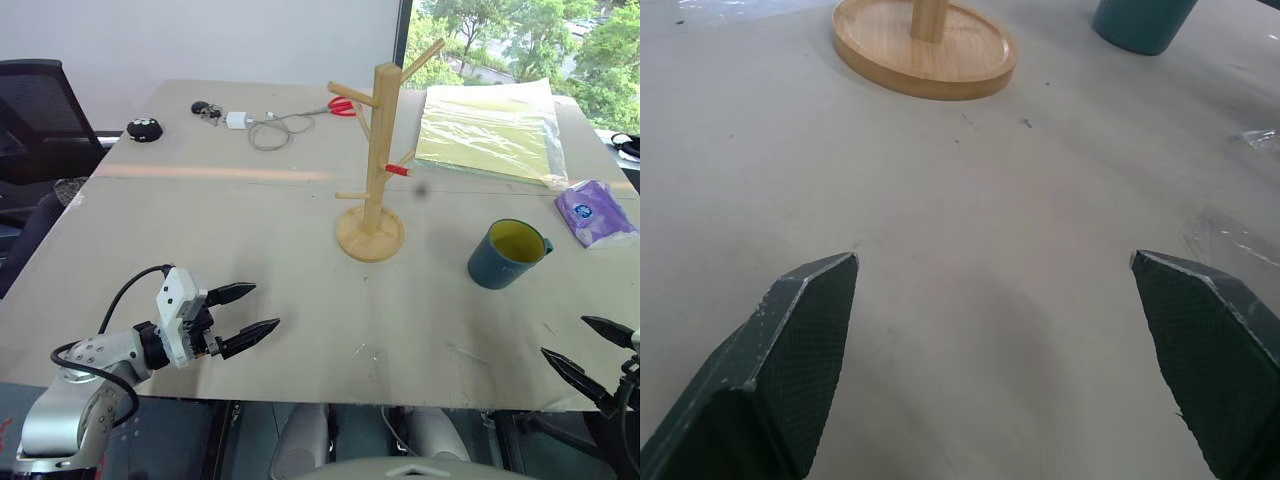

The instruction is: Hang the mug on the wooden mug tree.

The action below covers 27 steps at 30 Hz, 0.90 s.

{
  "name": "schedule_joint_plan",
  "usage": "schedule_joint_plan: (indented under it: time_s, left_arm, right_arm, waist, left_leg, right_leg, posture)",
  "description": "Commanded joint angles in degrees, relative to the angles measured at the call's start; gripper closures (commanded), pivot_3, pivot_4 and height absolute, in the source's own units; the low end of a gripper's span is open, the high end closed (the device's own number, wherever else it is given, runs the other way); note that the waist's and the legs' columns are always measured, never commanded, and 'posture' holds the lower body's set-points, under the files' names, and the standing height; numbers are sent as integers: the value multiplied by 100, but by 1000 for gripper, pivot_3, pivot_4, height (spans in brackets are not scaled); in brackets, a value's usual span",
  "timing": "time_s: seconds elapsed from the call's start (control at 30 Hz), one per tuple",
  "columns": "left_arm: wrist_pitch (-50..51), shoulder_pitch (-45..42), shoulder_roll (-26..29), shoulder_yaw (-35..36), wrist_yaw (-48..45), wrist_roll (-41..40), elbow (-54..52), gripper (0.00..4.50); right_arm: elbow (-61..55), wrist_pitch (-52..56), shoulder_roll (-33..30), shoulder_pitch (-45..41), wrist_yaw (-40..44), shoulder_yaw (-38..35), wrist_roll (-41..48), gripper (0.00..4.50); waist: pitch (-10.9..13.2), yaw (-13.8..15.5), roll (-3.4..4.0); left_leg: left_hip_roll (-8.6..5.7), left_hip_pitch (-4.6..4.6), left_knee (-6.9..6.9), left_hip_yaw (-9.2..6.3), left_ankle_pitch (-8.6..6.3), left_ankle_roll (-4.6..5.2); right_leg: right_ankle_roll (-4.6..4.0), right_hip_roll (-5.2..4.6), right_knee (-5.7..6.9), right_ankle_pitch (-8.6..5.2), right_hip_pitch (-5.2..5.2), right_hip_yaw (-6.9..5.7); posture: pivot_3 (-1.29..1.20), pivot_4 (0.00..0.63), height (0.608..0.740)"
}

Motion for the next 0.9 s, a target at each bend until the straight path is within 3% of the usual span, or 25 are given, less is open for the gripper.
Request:
schedule_joint_plan:
  time_s: [0.03,0.13,0.27,0.33,0.43,0.9]
  left_arm:
    - [263,-290,136,109,2,-532,-462,0]
    - [995,-909,374,-9,0,-1548,-1257,0]
    - [1278,-1384,473,-362,25,-1831,-1631,0]
    - [1380,-1595,474,-518,116,-1911,-1744,0]
    - [1518,-1847,424,-651,324,-2035,-1823,0]
    - [1569,-1729,394,-628,724,-2141,-2097,0]
  right_arm:
    - [103,-127,70,-463,-459,149,-229,71]
    - [349,313,211,-1299,-1400,332,-446,71]
    - [638,532,214,-1797,-1813,528,-707,71]
    - [796,583,206,-2059,-1840,691,-694,581]
    - [981,605,228,-2391,-1947,940,-781,1950]
    - [2409,-24,278,-3543,-1823,1740,-1121,1950]
  waist:
    - [0,-1,0]
    - [27,-8,-37]
    - [-13,0,28]
    - [-9,-7,26]
    - [-7,-22,25]
    - [-2,-27,19]
  left_leg:
    - [0,0,0,1,0,0]
    - [14,-8,29,-7,2,-2]
    - [-5,4,40,2,1,2]
    - [-11,4,36,9,-1,6]
    - [-2,0,35,5,0,4]
    - [-8,5,30,9,0,6]
  right_leg:
    - [1,2,0,0,0,0]
    - [14,3,5,-5,-2,-10]
    - [9,-8,8,0,10,0]
    - [-6,13,12,9,10,1]
    - [-6,43,12,8,6,1]
    - [-4,49,13,8,7,19]
  posture:
    - [0,150,740]
    - [0,150,740]
    - [0,150,740]
    - [0,150,740]
    - [0,150,740]
    - [0,150,740]
